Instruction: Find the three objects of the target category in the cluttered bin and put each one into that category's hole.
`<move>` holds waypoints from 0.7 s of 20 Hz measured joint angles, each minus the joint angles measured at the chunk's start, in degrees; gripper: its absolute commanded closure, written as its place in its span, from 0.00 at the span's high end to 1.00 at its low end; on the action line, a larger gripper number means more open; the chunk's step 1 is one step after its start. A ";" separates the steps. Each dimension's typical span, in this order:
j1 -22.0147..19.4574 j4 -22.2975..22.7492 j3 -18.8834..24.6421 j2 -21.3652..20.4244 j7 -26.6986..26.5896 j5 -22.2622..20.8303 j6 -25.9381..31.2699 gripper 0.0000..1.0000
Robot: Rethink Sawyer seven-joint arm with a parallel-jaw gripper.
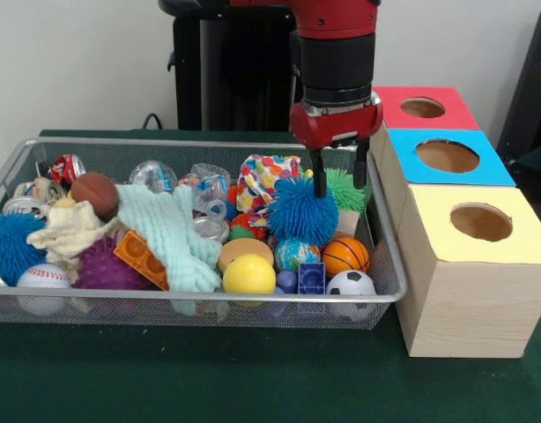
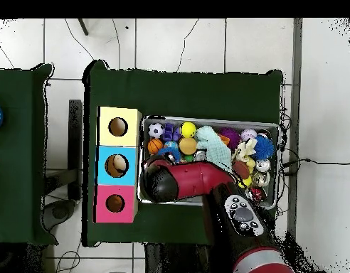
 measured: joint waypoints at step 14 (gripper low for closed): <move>3.04 -0.07 -6.78 1.29 0.00 0.02 -0.13 1.00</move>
